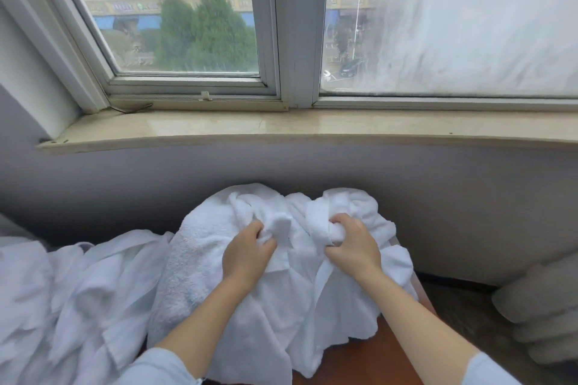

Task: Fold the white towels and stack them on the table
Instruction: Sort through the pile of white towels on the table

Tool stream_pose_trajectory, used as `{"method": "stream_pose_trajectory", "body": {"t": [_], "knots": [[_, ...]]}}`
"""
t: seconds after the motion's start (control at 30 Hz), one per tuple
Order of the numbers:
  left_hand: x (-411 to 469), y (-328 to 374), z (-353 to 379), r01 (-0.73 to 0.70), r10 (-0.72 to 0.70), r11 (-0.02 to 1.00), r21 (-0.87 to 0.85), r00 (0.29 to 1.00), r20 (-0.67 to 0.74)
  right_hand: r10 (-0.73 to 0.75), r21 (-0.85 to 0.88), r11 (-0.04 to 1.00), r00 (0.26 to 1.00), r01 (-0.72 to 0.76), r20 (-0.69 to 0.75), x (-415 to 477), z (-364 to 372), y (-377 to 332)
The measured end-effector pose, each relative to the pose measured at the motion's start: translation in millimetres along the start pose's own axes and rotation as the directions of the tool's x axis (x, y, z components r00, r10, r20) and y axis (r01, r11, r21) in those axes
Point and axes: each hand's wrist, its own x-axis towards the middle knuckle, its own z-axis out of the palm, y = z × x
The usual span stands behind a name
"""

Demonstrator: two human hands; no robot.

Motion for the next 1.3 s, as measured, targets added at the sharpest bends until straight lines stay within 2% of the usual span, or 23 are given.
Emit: {"method": "stream_pose_trajectory", "body": {"t": [0.1,0.17,0.27,0.37,0.53,0.7,0.83,1.03,1.3], "knots": [[0,7,-21,0.085,-0.101,0.964,-0.252,0.994,-0.050,-0.020,0.118,0.993,1.000,0.023,-0.020,-8,-8,-26],[-4,13,-36,0.090,-0.125,0.923,-0.373,0.990,-0.071,-0.022,0.236,0.971,1.000,0.025,-0.014,-16,-10,-48],[-13,17,-56,0.077,-0.146,0.874,-0.480,0.983,-0.109,-0.029,0.439,0.898,1.000,0.022,0.008,-31,-9,-85],[-29,17,-78,0.069,-0.183,0.836,-0.545,0.971,-0.157,-0.098,0.545,0.836,0.994,0.060,0.041,-53,-1,-115],[-57,9,-112,0.063,-0.214,0.802,-0.594,0.959,-0.187,-0.219,0.643,0.761,0.967,0.086,0.130,-84,11,-156],[-79,-15,-156,-0.052,-0.177,0.807,-0.589,0.929,-0.324,-0.304,0.617,0.777,0.932,0.124,0.195,-112,27,-196],[-95,-43,-194,-0.083,-0.168,0.827,-0.557,0.907,-0.385,-0.367,0.594,0.780,0.914,0.199,0.176,-132,48,-234],[-113,-98,-275,-0.101,-0.209,0.849,-0.518,0.837,-0.506,-0.493,0.594,0.750,0.845,0.293,0.206,-163,98,-320],[-142,-191,-394,-0.084,-0.285,0.874,-0.479,0.710,-0.643,-0.615,0.620,0.712,0.720,0.331,0.322,-208,192,-440]]}}
